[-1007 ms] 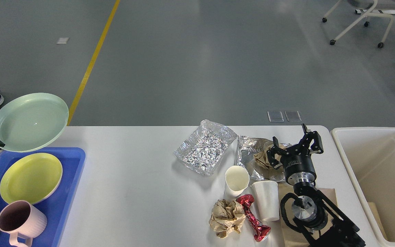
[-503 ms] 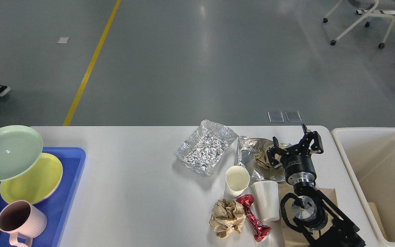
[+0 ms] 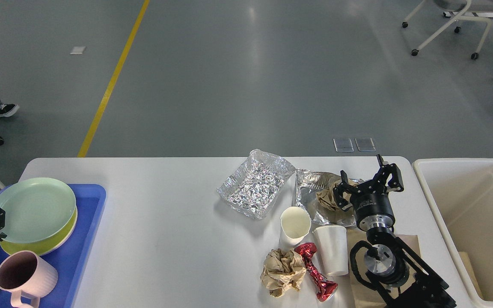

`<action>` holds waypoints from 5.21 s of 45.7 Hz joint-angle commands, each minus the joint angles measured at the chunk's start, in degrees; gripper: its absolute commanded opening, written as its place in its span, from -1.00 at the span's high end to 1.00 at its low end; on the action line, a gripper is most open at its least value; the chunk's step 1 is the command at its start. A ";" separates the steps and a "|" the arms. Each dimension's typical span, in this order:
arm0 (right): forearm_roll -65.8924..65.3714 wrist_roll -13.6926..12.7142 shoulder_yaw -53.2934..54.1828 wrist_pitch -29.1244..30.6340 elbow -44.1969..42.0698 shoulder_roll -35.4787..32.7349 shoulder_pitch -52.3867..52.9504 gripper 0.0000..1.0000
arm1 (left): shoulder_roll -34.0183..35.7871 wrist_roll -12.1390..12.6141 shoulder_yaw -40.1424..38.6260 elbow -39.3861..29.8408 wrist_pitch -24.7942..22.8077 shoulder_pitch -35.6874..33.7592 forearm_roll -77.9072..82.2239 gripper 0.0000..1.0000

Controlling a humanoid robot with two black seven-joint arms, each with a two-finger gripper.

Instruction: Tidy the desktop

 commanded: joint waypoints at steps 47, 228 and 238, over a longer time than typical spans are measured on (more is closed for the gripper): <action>0.01 0.03 0.00 0.00 0.00 0.00 0.07 -1.00 | 0.78 0.28 0.41 -0.25 -0.03 -3.17 0.26 -0.83; 0.01 -0.06 0.00 0.00 0.00 0.00 -0.02 -1.00 | -24.18 -20.55 -137.05 -22.04 -2.14 48.68 25.04 -0.93; -0.08 -0.06 0.00 0.00 0.00 0.00 0.07 -1.00 | -24.18 -20.64 -137.05 -22.04 -2.14 48.59 24.87 -0.93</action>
